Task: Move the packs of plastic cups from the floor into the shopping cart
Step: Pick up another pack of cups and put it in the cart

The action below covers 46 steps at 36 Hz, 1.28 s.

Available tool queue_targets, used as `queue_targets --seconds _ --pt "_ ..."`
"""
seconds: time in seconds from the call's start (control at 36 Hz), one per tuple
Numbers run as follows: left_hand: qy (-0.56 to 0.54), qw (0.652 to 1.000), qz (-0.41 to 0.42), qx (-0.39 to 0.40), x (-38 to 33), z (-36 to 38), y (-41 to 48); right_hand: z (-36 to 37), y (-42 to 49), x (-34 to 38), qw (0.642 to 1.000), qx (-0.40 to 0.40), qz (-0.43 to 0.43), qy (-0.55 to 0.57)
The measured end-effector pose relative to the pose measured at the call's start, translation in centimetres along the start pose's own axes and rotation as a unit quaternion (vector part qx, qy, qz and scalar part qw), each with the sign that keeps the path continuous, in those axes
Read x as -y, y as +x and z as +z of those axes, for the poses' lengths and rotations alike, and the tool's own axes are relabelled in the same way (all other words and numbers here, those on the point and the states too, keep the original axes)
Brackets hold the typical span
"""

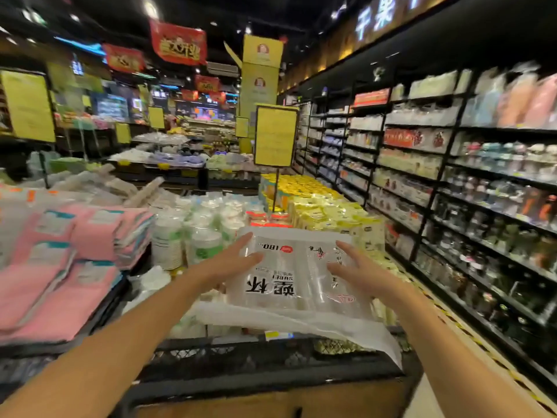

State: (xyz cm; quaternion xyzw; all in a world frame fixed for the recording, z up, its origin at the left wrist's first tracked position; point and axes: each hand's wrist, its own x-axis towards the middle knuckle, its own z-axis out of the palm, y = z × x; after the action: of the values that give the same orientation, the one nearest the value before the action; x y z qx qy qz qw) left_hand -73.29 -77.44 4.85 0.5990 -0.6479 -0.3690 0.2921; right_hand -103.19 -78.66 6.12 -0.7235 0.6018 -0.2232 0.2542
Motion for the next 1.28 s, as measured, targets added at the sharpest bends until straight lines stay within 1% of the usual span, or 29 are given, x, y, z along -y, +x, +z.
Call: queue_targets --seconds 0.08,0.17,0.33,0.44,0.53,0.64,0.78,0.83,0.94,1.06,1.14,1.28 --pt "-0.022 0.998 -0.03 -0.042 2.8 -4.6 -2.1 3.3 3.0 4.5 0.999 0.027 -0.03 -0.006" --pt "-0.038 0.992 -0.058 -0.108 6.2 -9.5 -3.9 7.2 5.8 9.5 0.995 0.05 -0.082 -0.008" --pt "-0.059 0.973 -0.105 -0.196 13.8 -19.9 -9.3 16.9 10.2 20.9 0.982 0.11 -0.15 -0.018" --pt "-0.018 0.963 -0.131 -0.237 18.7 -26.0 -13.7 23.4 11.3 28.0 0.97 0.17 -0.173 0.005" --pt "-0.011 0.949 -0.173 -0.265 22.6 -30.1 -17.3 28.6 12.3 33.0 0.956 0.204 -0.21 -0.004" --pt "0.004 0.911 -0.234 -0.339 27.7 -35.5 -23.1 35.9 12.2 41.0 0.927 0.261 -0.269 0.013" --pt "-0.03 0.873 -0.287 -0.394 32.7 -40.3 -29.5 43.5 11.2 49.5 0.895 0.301 -0.33 -0.005" --pt "-0.025 0.855 -0.308 -0.418 34.5 -41.8 -31.8 45.9 10.4 52.7 0.881 0.311 -0.356 -0.02" --pt "-0.026 0.818 -0.344 -0.46 36.8 -44.0 -35.6 51.7 10.6 58.0 0.847 0.344 -0.406 0.004" --pt "-0.043 0.779 -0.362 -0.51 39.3 -46.5 -38.3 56.7 10.8 63.2 0.814 0.381 -0.437 0.009" --pt "-0.014 0.754 -0.386 -0.531 40.7 -48.5 -39.8 60.0 11.2 66.9 0.791 0.412 -0.452 0.013" --pt "-0.002 0.721 -0.416 -0.555 42.3 -51.1 -41.7 65.0 11.6 72.6 0.751 0.461 -0.471 0.027"
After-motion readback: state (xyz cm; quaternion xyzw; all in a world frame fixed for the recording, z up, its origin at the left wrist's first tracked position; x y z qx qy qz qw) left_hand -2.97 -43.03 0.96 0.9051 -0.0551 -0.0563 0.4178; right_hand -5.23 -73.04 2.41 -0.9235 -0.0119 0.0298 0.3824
